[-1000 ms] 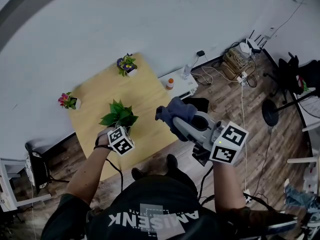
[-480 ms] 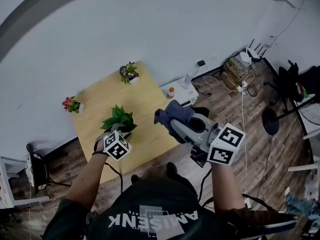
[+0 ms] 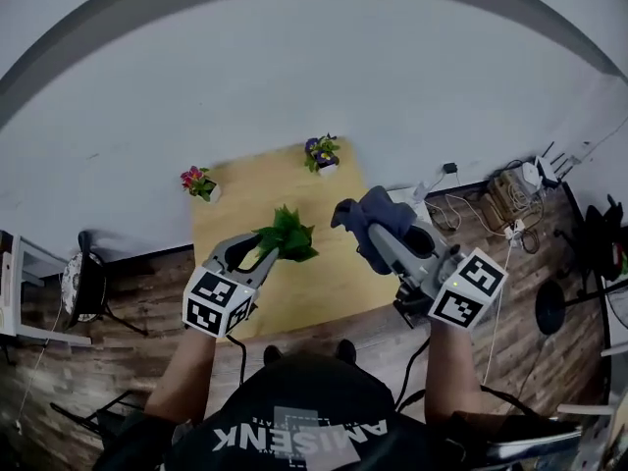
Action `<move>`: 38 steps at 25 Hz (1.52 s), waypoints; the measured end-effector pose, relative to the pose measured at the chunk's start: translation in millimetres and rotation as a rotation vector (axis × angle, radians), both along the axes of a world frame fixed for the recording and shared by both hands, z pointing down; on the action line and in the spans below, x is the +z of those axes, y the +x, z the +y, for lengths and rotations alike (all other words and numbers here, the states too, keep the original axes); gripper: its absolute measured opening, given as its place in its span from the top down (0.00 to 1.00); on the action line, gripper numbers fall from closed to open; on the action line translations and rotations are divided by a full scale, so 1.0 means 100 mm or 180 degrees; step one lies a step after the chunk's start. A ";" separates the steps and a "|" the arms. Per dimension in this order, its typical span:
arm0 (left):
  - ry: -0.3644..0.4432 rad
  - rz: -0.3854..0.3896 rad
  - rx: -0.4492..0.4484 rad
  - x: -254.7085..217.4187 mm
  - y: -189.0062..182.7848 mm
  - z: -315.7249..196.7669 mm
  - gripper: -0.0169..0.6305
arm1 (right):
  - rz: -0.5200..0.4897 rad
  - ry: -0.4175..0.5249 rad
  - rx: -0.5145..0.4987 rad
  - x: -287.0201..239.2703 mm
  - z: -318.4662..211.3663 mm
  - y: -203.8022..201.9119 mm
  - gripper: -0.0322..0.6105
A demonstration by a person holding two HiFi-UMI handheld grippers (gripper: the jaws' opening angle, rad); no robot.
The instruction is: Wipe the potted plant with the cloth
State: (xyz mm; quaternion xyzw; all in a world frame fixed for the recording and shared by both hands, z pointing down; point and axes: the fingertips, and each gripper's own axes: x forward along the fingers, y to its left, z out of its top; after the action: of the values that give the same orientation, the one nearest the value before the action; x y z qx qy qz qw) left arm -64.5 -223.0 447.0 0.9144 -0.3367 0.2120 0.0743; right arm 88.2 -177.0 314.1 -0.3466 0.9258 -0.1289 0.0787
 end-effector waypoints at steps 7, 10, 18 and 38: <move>0.0617 0.0454 -0.0720 -0.87 -0.73 0.21 0.79 | 0.0203 0.0172 -0.0182 -0.08 -0.06 -0.36 0.88; 0.0813 0.0608 -0.1053 -1.11 -0.99 0.28 0.92 | 0.0241 0.0251 -0.0157 -0.16 -0.07 -0.46 0.88; 0.1018 0.0910 -0.1437 -1.55 -1.39 0.47 0.97 | 0.0276 0.0420 -0.0047 -0.37 -0.05 -0.61 0.88; 0.0921 0.0779 -0.1549 -1.56 -1.33 0.07 0.97 | 0.0668 0.0341 0.0509 -0.23 -0.32 -0.46 0.88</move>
State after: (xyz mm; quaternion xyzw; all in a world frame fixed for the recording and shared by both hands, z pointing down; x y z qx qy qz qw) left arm -197.3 -216.4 291.1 0.8268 -0.5610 0.0260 0.0319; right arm 42.6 -209.4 290.7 -0.4262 0.9039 -0.0357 0.0099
